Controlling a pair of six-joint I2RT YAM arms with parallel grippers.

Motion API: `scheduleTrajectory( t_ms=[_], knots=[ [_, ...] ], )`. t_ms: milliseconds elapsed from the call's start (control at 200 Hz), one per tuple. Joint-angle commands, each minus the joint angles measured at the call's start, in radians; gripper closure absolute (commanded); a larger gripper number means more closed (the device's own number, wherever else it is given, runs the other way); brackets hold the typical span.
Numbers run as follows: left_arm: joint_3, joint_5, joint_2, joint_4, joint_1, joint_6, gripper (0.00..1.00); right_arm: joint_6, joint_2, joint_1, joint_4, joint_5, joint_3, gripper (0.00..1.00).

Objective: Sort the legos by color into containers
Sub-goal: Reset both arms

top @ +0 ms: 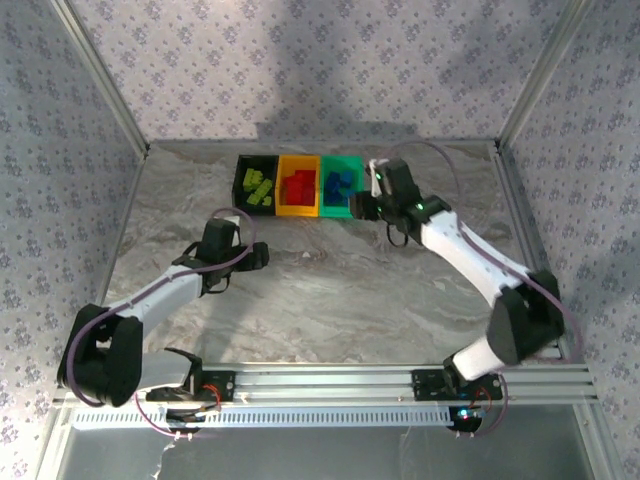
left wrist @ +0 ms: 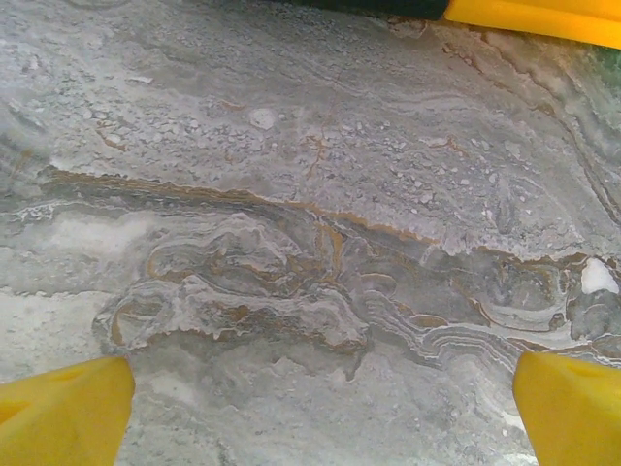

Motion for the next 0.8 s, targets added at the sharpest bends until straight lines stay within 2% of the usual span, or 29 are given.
scheduleTrajectory(
  t_ms=[0, 260, 395, 485, 575, 730, 795],
  knots=[
    [-0.005, -0.038, -0.025, 0.015, 0.011, -0.002, 0.0, -0.054, -0.147, 0.001, 0.068, 0.085, -0.149, 0.41],
    [-0.004, -0.197, -0.175, -0.06, 0.046, 0.047, 0.0, -0.138, -0.493, -0.033, 0.03, 0.162, -0.313, 0.36],
    [0.003, -0.235, -0.273, -0.085, 0.097, 0.033, 0.0, -0.127, -0.612, -0.065, 0.078, 0.18, -0.369, 0.11],
    [0.003, -0.269, -0.308, -0.08, 0.126, 0.016, 0.0, -0.093, -0.615, -0.088, 0.079, 0.267, -0.381, 0.03],
    [0.003, -0.337, -0.312, -0.076, 0.144, -0.013, 0.0, -0.11, -0.591, -0.127, 0.118, 0.342, -0.411, 0.02],
    [-0.051, -0.46, -0.304, 0.032, 0.157, 0.027, 0.0, -0.068, -0.508, -0.172, 0.264, 0.657, -0.495, 0.0],
    [-0.108, -0.465, -0.295, 0.155, 0.166, 0.098, 0.0, -0.071, -0.451, -0.233, 0.344, 0.643, -0.533, 0.0]
  ],
)
